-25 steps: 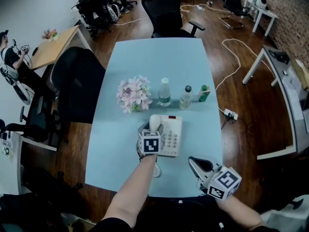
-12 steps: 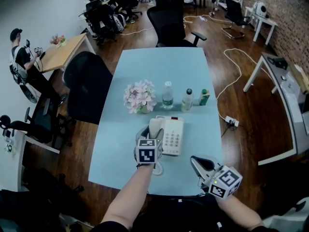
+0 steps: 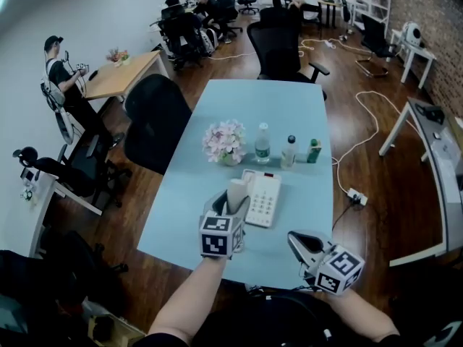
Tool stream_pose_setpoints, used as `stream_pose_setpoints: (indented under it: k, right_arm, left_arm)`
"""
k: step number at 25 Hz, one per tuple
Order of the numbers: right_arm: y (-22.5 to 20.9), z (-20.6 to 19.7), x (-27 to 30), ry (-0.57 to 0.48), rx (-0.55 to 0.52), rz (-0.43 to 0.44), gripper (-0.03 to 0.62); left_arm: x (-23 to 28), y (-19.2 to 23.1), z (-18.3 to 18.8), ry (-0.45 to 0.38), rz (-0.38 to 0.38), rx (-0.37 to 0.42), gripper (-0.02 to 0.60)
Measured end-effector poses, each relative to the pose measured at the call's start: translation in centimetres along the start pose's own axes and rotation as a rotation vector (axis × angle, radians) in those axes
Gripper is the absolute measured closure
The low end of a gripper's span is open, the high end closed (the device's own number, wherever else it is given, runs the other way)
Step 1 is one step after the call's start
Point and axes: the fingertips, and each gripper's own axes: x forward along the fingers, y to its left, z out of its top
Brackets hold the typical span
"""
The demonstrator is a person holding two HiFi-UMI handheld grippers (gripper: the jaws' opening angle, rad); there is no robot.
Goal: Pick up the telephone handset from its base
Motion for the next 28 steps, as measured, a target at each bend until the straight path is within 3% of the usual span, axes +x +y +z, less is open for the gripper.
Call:
stream_pose_setpoints:
  k: [7,12,21,28]
  right_arm:
    - [0.9,-0.2,-2.8,-0.011,-0.017,0.07,0.58]
    - [1.4,-0.6,-4.5,-0.01,-0.014,0.11,0.58]
    - [2.1,-3.2,-5.4,0.048,-0.048,0.132,0.582]
    - [2.9,-4.0,-5.0,0.059,-0.056,0.152,0.582]
  left_arm:
    - [-6.7,-5.1,1.0,-0.107,-0.049,0.014,0.341]
    - [-10.5,-8.1,0.5,-0.135,-0.034,0.016,0.341]
    - [-14.2,-10.1,-3.1,-0.133,0.037,-0.055,0.341]
    - [-15.6,-9.5,-4.4,-0.119,0.064,-0.056,0.341]
